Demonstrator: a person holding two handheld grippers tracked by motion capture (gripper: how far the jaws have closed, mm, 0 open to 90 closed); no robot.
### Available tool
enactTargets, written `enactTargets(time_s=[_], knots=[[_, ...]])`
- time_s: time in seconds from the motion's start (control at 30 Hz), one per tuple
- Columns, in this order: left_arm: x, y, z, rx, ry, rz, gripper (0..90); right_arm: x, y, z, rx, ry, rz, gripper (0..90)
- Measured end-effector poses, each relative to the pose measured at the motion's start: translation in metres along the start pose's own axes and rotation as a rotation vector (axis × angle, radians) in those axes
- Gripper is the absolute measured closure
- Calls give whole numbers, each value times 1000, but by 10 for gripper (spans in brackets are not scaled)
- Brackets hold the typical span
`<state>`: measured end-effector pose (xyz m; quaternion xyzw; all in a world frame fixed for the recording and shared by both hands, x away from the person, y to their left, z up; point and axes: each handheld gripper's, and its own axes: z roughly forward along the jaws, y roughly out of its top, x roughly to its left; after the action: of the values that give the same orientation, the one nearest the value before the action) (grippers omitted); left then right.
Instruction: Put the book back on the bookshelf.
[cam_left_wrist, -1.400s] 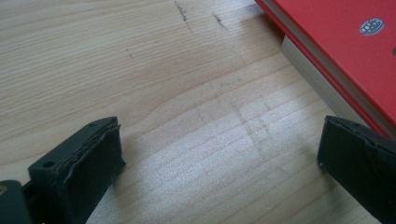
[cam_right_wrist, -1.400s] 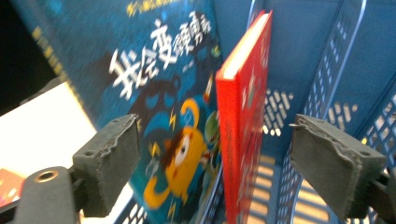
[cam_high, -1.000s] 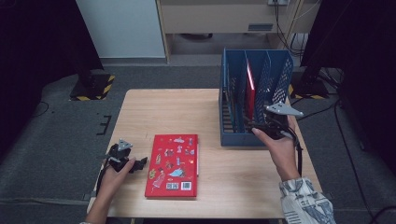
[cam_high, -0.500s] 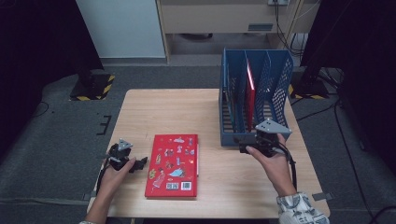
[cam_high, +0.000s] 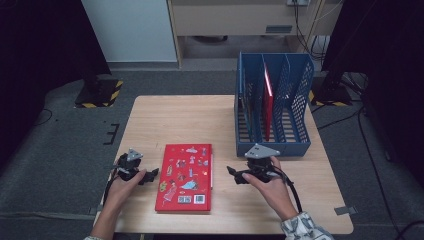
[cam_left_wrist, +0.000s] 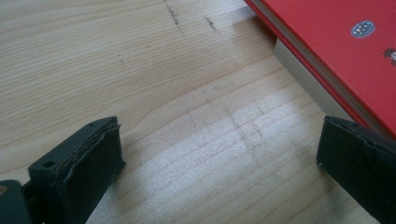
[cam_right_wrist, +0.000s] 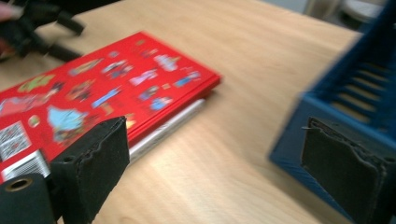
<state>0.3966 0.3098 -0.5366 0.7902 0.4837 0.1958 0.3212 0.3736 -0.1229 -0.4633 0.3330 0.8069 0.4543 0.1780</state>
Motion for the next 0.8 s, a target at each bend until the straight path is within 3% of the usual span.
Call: enactTargets(time_s=[0.13, 0.37, 0.6, 0.8], knots=[[0, 0, 0, 0, -4, 3, 0, 16, 0, 13, 32, 60, -47, 92], [3, 0, -3, -1, -11, 6, 38, 32, -5, 29, 77, 84, -84, 119], [1, 7, -17, -100, -18, 6, 43, 40, -9, 38, 108, 80, -94, 89], [-11, 11, -26, -127, -66, 14, 61, 48, -12, 45, 128, 111, -87, 100]])
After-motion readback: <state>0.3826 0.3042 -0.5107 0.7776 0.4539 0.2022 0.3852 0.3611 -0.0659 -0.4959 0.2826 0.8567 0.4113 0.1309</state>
